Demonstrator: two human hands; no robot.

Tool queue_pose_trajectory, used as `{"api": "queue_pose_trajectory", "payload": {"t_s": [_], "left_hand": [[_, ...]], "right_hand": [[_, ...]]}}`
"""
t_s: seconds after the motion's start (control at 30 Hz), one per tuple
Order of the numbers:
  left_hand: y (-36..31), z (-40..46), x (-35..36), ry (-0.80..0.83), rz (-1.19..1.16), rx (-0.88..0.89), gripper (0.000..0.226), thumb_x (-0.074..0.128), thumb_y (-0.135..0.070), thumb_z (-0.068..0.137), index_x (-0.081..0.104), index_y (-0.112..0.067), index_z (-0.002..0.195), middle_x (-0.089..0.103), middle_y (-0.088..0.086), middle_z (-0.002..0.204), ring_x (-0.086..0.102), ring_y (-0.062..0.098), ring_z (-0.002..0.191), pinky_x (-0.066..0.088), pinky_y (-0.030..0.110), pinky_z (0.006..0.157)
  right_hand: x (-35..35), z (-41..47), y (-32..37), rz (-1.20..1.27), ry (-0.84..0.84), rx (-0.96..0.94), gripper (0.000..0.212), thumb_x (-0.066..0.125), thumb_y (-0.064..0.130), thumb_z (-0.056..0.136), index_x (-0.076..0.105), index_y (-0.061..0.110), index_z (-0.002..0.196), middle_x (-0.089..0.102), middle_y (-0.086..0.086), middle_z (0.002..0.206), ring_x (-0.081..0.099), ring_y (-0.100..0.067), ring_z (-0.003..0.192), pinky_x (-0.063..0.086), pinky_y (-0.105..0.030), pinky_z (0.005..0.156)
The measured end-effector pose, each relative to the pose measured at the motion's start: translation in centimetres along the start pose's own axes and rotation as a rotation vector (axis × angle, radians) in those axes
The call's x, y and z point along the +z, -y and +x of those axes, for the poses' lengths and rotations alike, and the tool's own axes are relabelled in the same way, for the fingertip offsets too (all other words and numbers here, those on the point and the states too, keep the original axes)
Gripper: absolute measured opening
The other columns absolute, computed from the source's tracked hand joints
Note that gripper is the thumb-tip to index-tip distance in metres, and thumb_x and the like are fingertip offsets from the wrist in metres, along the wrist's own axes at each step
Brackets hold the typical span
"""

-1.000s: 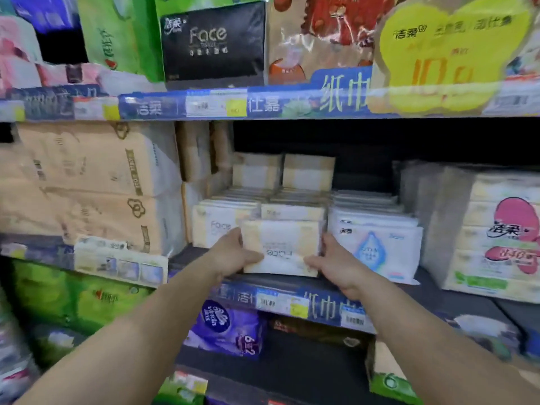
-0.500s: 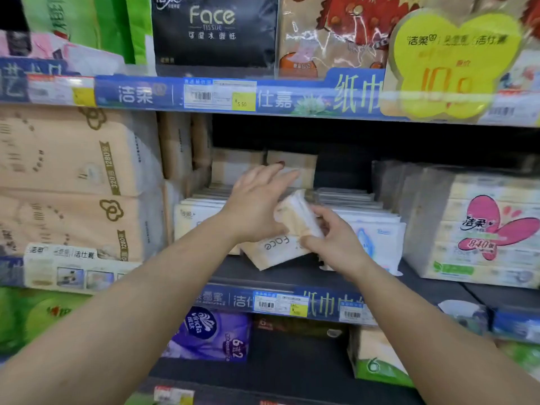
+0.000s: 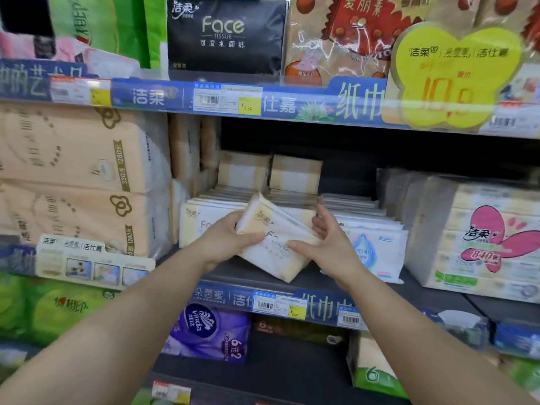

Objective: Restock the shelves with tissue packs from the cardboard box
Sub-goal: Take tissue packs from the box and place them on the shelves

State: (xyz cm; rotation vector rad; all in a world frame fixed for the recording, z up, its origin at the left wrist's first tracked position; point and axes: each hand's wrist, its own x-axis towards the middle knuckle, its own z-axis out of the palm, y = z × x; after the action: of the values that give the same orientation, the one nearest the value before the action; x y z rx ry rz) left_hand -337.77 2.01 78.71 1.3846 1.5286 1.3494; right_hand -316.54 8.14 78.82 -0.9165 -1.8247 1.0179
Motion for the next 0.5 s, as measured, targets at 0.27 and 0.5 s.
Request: {"api": "queue_pose_trajectory", "payload": {"t_s": [0.27,0.5], "left_hand": [[2.6,0.2,-0.3,-0.074,0.183,-0.162,0.049,0.083,-0.023,0.073,0.06,-0.016,0.115,0.068,-0.002,0.109,0.065,0.012,0.097,0.052,0.03,0.089],[1.9,1.5,3.2,-0.269,0.285,-0.108,0.049,0.076,-0.017,0.078,0.052,-0.011,0.119,0.06,0.005,0.114,0.057,0.023,0.106,0.05,0.033,0.088]], "right_hand": [[1.1,-0.5,-2.1,-0.101,0.023,0.134,0.094,0.074,0.01,0.082,0.015,0.03,0.152,0.058,-0.002,0.127,0.058,-0.013,0.11,0.048,-0.028,0.094],[1.6,0.0,-2.5,-0.113,-0.226,0.191,0.025,0.059,0.005,0.088,0.061,0.004,0.113,0.065,-0.018,0.115,0.06,-0.032,0.103,0.049,-0.043,0.096]]}}
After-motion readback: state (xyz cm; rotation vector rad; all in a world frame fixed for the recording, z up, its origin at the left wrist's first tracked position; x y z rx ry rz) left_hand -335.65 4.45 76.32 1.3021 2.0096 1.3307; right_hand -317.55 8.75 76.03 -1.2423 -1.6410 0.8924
